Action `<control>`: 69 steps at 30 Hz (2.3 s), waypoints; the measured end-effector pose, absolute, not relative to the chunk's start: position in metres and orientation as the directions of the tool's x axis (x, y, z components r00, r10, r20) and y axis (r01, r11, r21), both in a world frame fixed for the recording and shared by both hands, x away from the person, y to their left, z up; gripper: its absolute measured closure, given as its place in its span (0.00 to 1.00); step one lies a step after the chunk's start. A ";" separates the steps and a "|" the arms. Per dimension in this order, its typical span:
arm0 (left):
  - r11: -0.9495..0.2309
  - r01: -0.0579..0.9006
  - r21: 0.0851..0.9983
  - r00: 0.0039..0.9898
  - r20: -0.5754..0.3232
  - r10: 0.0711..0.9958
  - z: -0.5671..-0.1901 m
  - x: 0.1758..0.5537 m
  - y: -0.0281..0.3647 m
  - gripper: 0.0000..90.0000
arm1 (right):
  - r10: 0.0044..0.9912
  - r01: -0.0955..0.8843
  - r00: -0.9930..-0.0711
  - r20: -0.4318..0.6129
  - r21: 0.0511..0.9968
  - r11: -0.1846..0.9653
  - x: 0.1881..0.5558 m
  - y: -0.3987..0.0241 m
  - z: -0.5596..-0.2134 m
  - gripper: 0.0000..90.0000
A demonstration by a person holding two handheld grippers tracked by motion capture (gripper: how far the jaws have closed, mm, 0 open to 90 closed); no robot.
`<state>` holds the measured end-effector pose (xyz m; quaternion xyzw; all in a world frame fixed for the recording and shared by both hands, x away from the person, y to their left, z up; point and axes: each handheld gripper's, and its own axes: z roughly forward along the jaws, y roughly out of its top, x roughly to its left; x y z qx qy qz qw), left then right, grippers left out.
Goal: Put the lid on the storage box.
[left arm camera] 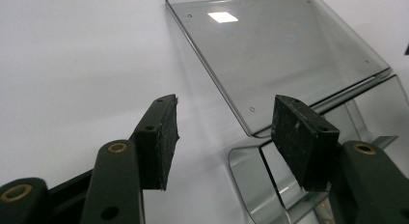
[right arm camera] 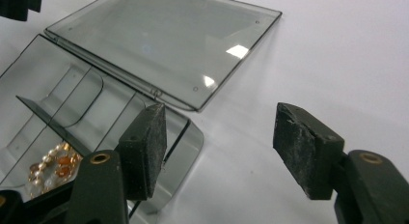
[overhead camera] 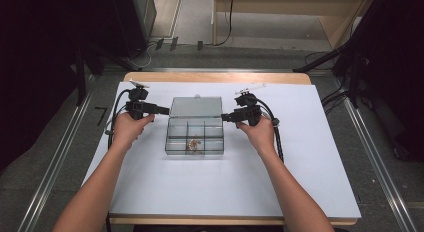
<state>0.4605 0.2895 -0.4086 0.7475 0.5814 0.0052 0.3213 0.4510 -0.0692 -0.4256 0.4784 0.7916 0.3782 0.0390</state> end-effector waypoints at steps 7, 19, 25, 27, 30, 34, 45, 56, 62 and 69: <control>-0.131 0.878 0.460 0.317 -0.354 0.880 -0.411 0.473 0.284 0.49 | 0.794 0.750 -0.521 0.313 0.611 0.251 0.467 -0.060 -0.422 0.44; -0.146 0.893 0.427 0.312 -0.352 0.882 -0.411 0.488 0.274 0.53 | 0.801 0.792 -0.492 0.342 0.558 0.249 0.488 -0.045 -0.425 0.45; -0.132 0.906 0.402 0.292 -0.366 0.884 -0.418 0.493 0.271 0.56 | 0.816 0.818 -0.460 0.350 0.525 0.235 0.495 -0.038 -0.427 0.53; -0.130 0.911 0.392 0.285 -0.370 0.884 -0.420 0.494 0.270 0.57 | 0.824 0.831 -0.445 0.351 0.505 0.233 0.498 -0.037 -0.430 0.55; -0.129 0.917 0.377 0.278 -0.373 0.885 -0.423 0.496 0.269 0.59 | 0.827 0.847 -0.428 0.364 0.481 0.227 0.502 -0.035 -0.432 0.60; -0.121 0.922 0.367 0.269 -0.383 0.884 -0.424 0.498 0.267 0.60 | 0.830 0.866 -0.407 0.382 0.450 0.217 0.506 -0.032 -0.433 0.62; -0.104 0.940 0.324 0.236 -0.402 0.884 -0.423 0.503 0.259 0.60 | 0.838 0.936 -0.277 0.471 0.329 0.124 0.517 -0.031 -0.435 0.62; -0.070 0.946 0.315 0.213 -0.447 0.869 -0.423 0.504 0.261 0.62 | 0.832 0.940 -0.271 0.483 0.319 0.120 0.519 -0.027 -0.433 0.59; -0.058 0.928 0.368 0.233 -0.452 0.861 -0.413 0.499 0.262 0.63 | 0.843 0.913 -0.318 0.433 0.379 0.150 0.512 -0.027 -0.423 0.64; -0.046 0.906 0.422 0.262 -0.469 0.844 -0.402 0.491 0.266 0.65 | 0.831 0.881 -0.358 0.425 0.449 0.150 0.504 -0.031 -0.411 0.66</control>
